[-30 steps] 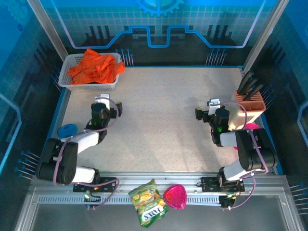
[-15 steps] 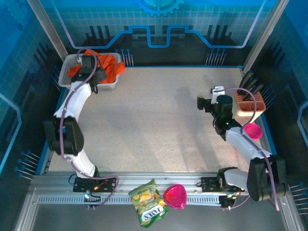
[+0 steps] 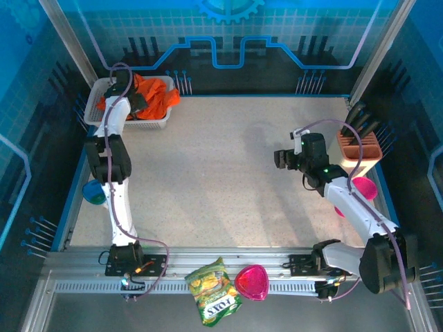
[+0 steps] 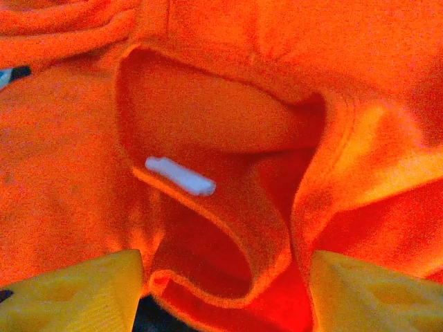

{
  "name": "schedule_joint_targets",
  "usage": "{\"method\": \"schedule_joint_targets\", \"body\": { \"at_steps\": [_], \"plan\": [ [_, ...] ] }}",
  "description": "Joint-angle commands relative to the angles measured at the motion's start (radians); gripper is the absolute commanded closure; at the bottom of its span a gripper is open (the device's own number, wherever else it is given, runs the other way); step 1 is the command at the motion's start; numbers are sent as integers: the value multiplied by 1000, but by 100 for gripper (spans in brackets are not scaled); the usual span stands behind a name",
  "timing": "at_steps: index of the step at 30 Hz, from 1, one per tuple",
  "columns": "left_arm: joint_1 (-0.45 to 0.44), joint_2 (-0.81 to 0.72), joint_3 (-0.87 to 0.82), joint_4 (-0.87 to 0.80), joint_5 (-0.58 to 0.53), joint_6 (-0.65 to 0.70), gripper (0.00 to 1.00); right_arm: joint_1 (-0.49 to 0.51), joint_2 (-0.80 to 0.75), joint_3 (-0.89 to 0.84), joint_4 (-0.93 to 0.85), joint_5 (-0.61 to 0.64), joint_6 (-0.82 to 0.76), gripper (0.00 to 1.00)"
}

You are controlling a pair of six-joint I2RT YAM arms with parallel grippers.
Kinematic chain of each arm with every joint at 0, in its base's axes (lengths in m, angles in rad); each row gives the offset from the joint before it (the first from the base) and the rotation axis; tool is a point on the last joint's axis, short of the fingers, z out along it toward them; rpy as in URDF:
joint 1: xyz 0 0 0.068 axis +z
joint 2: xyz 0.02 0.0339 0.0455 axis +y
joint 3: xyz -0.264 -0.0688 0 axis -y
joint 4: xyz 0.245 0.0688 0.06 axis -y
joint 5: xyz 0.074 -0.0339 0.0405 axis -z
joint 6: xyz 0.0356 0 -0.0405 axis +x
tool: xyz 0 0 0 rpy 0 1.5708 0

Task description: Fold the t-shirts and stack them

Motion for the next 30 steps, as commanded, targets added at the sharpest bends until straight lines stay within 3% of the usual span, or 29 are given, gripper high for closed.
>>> {"method": "schedule_joint_targets", "body": {
  "at_steps": [1, 5, 7, 10, 14, 21, 25, 30],
  "plan": [
    [6, 58, 106, -33, 17, 29, 32, 21, -19, 30, -78, -16, 15, 8],
    [10, 138, 191, -42, 53, 28, 31, 27, -21, 48, -106, 1, 11, 9],
    [10, 165, 215, -35, 88, 28, 39, 30, -23, 60, -116, 6, 11, 9],
    [10, 172, 221, -13, 139, 24, 59, 34, -37, 77, -137, 9, 15, 10],
    [9, 127, 220, -2, 186, 9, 100, 43, -86, 78, -165, 11, 28, 11],
    [-46, -141, 102, -4, 201, 34, 100, 46, -223, 78, -202, 15, 54, 11],
    [-113, -314, 40, -86, 237, 33, 100, 47, -273, 78, -229, 2, 64, 10],
    [-275, -540, -146, -124, 245, 23, 100, 48, -286, 122, -270, -31, 63, 10]
  ]
}}
